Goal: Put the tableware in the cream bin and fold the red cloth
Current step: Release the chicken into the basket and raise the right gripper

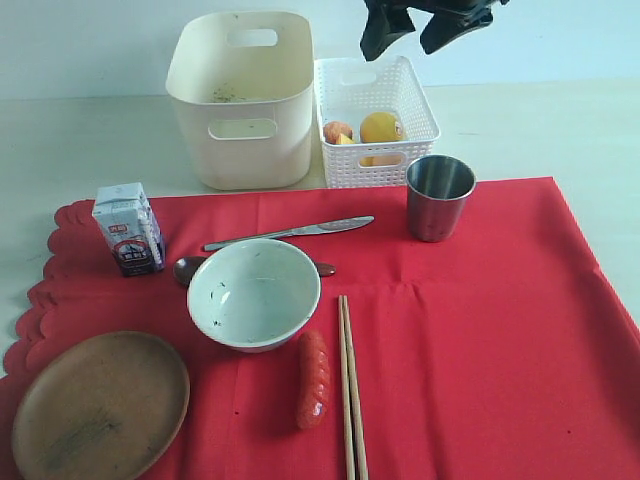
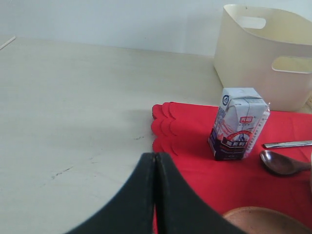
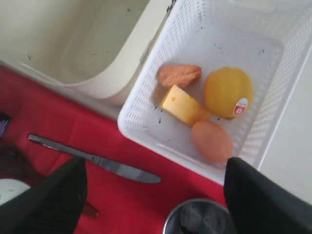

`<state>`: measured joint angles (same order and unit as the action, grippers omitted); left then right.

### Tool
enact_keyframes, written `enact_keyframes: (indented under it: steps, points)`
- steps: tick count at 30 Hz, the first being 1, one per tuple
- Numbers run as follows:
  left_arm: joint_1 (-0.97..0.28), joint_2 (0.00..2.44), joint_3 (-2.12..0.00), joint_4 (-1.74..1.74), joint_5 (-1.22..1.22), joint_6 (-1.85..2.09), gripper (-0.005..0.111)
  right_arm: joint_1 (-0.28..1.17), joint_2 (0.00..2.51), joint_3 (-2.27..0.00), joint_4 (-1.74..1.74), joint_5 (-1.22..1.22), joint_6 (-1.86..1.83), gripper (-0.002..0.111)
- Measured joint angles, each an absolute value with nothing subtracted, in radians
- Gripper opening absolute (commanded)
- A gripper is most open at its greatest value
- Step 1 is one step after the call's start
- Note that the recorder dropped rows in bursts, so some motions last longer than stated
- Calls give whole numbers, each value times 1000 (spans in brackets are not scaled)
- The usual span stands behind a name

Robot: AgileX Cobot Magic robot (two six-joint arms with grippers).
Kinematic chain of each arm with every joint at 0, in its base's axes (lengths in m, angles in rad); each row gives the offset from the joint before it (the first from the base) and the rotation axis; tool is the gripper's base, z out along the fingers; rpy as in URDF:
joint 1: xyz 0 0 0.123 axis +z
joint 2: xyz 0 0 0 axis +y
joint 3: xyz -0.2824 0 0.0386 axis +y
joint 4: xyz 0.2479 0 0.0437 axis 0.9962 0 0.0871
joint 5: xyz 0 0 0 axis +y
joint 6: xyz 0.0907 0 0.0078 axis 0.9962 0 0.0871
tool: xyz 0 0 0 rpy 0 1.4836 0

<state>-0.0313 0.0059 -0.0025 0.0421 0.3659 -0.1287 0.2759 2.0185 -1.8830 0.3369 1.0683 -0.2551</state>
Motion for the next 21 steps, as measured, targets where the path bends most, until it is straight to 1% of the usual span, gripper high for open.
enact_keyframes:
  steps: [7, 21]
  points:
    - [-31, 6, -2, 42, 366, -129, 0, 276, 1945, -1883, 333, 1209, -213, 70]
    - [-31, 6, -2, 42, 366, -129, 0, 276, 1801, -1883, 333, 1222, -192, 70]
